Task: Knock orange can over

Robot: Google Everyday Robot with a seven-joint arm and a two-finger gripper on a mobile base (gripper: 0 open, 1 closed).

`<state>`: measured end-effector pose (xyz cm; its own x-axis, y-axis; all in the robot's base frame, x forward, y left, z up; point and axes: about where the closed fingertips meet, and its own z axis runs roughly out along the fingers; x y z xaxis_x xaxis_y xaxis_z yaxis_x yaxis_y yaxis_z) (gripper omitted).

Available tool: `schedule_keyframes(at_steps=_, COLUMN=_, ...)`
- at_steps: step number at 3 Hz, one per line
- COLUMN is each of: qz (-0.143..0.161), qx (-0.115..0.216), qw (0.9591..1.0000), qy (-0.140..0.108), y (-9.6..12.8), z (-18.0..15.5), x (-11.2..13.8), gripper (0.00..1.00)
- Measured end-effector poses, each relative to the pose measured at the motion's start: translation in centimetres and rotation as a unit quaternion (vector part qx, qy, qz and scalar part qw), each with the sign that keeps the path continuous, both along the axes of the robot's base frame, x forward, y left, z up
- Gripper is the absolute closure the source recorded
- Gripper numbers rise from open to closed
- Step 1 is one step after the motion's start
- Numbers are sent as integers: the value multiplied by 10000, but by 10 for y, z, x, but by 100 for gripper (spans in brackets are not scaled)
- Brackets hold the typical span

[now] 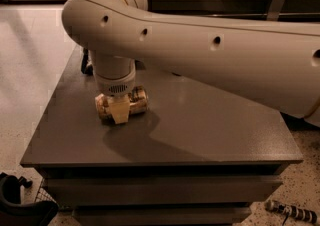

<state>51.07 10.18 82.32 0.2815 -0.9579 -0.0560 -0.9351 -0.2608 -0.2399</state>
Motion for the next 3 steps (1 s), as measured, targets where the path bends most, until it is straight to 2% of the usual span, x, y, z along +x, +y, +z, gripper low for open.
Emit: schedule_keyframes(at_steps=3, qz=4, qx=-10, qw=10000, qy=-2, y=0, z=0, x=-1, gripper=14)
